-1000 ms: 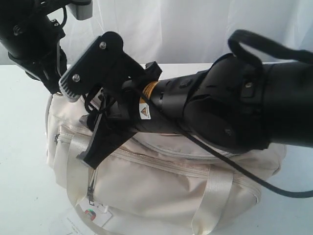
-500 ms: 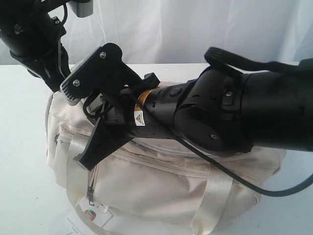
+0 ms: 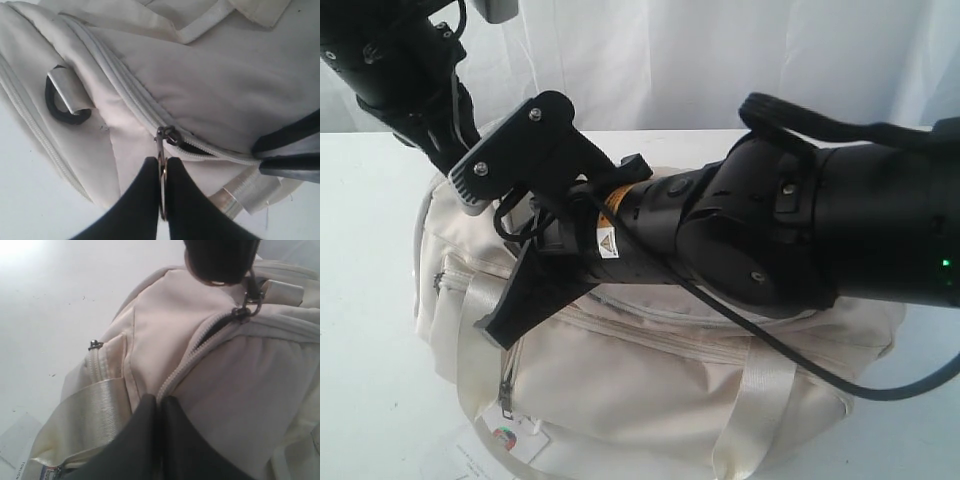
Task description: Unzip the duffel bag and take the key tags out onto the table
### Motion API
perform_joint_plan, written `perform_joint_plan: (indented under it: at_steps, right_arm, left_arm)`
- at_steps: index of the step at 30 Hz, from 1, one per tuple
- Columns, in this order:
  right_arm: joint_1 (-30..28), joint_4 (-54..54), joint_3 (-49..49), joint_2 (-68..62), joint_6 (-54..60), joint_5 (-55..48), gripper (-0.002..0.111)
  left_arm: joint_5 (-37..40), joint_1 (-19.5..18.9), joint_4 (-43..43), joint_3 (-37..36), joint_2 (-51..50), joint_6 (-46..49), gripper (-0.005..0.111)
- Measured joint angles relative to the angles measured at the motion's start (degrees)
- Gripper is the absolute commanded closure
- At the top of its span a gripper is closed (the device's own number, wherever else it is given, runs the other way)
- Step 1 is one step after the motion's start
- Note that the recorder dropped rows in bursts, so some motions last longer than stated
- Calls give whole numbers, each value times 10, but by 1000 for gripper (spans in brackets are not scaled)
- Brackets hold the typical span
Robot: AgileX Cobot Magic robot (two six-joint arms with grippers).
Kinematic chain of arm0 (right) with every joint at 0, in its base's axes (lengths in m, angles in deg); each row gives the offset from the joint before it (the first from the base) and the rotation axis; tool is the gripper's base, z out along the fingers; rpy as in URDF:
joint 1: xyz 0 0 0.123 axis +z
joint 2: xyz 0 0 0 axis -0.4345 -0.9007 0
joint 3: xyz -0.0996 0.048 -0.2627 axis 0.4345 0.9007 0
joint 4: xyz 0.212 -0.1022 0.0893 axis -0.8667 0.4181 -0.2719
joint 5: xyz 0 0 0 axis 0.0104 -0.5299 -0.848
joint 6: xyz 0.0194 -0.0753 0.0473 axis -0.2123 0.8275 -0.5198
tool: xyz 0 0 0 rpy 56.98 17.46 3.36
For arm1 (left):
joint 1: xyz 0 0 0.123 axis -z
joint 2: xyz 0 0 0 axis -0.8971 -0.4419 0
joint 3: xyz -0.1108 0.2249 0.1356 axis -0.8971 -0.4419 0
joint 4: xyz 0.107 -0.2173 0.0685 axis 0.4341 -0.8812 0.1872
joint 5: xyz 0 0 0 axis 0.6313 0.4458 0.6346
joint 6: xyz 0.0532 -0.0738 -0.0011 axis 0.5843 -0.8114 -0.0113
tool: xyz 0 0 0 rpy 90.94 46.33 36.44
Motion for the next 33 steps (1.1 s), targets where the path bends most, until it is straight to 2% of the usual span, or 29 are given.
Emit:
perform_joint_plan:
  at_steps: [17, 27, 33]
  right_arm:
    - [0, 0, 0, 0, 0, -13, 108]
    - [0, 1, -1, 0, 0, -13, 108]
    - [-1, 1, -1, 0, 0, -11, 108]
  left_arm:
    - [-122, -2, 7, 0, -42, 0, 107]
    - [-240, -41, 0, 0, -76, -1, 107]
    - [-350, -67, -4, 0, -125, -1, 107]
